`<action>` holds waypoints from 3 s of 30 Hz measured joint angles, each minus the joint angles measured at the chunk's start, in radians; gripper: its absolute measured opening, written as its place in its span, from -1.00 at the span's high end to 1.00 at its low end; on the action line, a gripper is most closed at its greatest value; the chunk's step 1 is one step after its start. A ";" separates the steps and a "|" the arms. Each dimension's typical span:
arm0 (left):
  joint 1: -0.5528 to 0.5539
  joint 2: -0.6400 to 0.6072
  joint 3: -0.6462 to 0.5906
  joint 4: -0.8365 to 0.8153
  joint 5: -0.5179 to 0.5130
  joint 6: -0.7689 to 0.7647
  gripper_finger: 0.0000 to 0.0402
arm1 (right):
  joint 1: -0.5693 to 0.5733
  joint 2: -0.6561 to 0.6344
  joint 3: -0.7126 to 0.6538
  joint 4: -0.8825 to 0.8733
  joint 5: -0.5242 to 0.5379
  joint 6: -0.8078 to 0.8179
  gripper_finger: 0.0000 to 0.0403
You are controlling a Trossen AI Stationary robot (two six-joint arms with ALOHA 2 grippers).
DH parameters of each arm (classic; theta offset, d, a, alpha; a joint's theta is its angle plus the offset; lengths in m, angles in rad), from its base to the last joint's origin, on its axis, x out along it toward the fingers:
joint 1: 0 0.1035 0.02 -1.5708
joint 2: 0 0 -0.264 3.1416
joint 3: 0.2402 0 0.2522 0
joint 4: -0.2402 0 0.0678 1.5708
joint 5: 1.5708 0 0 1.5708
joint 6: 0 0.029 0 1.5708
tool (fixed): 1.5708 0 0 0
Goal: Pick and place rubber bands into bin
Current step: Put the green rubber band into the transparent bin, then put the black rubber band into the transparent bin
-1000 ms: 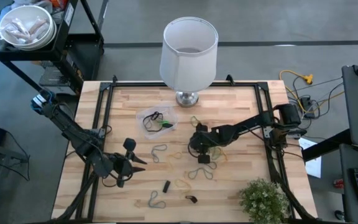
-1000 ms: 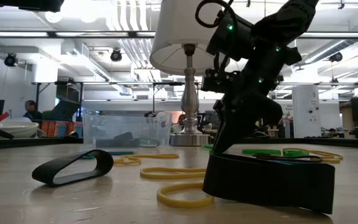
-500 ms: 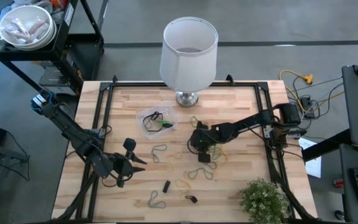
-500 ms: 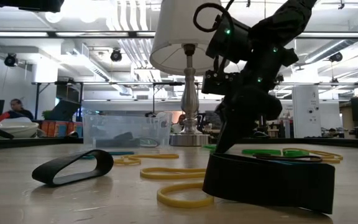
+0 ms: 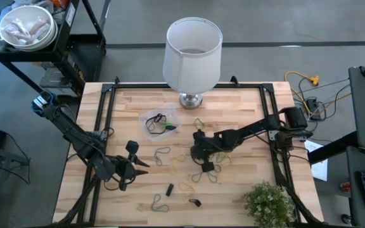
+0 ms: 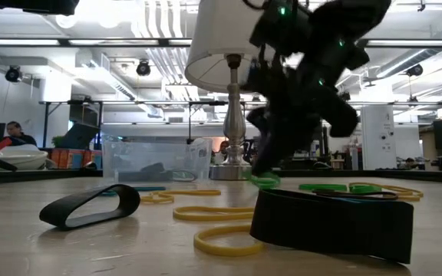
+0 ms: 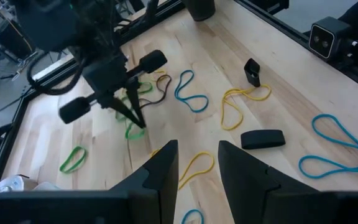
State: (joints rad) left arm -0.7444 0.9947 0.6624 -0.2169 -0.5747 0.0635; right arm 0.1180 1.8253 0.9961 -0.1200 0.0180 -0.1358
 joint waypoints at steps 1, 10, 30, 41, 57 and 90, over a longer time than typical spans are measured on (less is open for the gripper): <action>0.000 0.000 0.000 0.000 0.000 0.000 0.51 | 0.009 0.000 0.011 -0.001 0.022 -0.017 0.96; 0.000 0.000 -0.001 0.000 0.000 0.000 0.51 | 0.081 -0.001 0.129 0.000 0.201 -0.185 0.96; 0.000 0.000 -0.001 0.000 0.000 0.000 0.51 | -0.058 0.009 0.307 0.130 0.296 -0.361 0.96; 0.000 0.000 -0.003 -0.001 0.000 0.000 0.51 | -0.203 0.142 0.400 0.160 0.163 -0.256 0.96; -0.001 0.000 -0.010 -0.001 0.000 -0.004 0.51 | -0.280 0.278 0.488 0.085 0.153 -0.078 0.96; 0.010 0.169 -0.011 0.015 0.000 -0.005 0.51 | -0.077 0.014 0.487 -0.328 0.056 -0.153 0.46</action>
State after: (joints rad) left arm -0.7349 1.1634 0.6512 -0.2018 -0.5746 0.0582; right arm 0.0409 1.8396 1.4830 -0.4484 0.0742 -0.2883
